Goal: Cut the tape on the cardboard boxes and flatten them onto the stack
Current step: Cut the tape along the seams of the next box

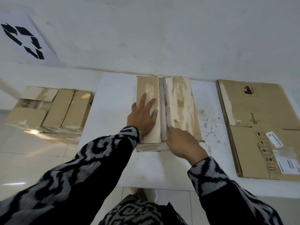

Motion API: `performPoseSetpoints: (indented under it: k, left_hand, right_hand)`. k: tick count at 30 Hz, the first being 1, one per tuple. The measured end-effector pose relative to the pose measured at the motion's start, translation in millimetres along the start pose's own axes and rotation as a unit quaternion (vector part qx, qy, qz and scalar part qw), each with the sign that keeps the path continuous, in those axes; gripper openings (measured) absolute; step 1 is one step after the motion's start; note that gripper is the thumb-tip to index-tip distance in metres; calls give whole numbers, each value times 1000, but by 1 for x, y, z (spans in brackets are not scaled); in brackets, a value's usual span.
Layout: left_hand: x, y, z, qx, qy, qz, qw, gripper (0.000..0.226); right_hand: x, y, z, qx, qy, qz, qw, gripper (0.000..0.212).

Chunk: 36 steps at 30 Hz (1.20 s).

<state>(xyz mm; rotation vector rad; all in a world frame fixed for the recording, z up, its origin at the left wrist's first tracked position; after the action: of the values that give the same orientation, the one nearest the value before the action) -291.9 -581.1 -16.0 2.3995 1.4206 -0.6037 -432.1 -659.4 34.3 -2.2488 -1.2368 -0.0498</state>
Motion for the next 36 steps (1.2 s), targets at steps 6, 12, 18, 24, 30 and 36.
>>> performPoseSetpoints:
  k: [6, 12, 18, 24, 30, 36]
  left_hand:
    - [1, 0, 0, -4, 2, 1, 1000, 49]
    - [0, -1, 0, -3, 6, 1, 1000, 49]
    - [1, -1, 1, -5, 12, 4, 1000, 49]
    - [0, -4, 2, 0, 20, 3, 1000, 50]
    - [0, -6, 1, 8, 30, -2, 1000, 51]
    - [0, -6, 0, 14, 38, 3, 999, 51]
  right_hand:
    - [-3, -13, 3, 7, -10, -7, 1000, 45]
    - [-8, -28, 5, 13, -15, 2, 1000, 48]
    - [-10, -38, 9, 11, -6, 14, 1000, 47]
    - [-8, -48, 16, -1, -3, 34, 999, 50]
    - [-3, -60, 22, -17, -11, 46, 999, 61]
    - [-2, -66, 29, -46, 16, 50, 998, 62]
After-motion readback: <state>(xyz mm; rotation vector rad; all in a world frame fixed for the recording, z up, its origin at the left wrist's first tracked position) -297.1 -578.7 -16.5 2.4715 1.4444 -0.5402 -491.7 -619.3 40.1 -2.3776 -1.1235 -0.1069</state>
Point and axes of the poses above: each hand's wrist, its own y-axis towards the middle knuckle, its own z-axis out of the palm, x = y × z, the point moved 7 cm from there along y, towards the middle knuckle, and after that the axes turned 10 degrees about -x, right-handed, at the moved point
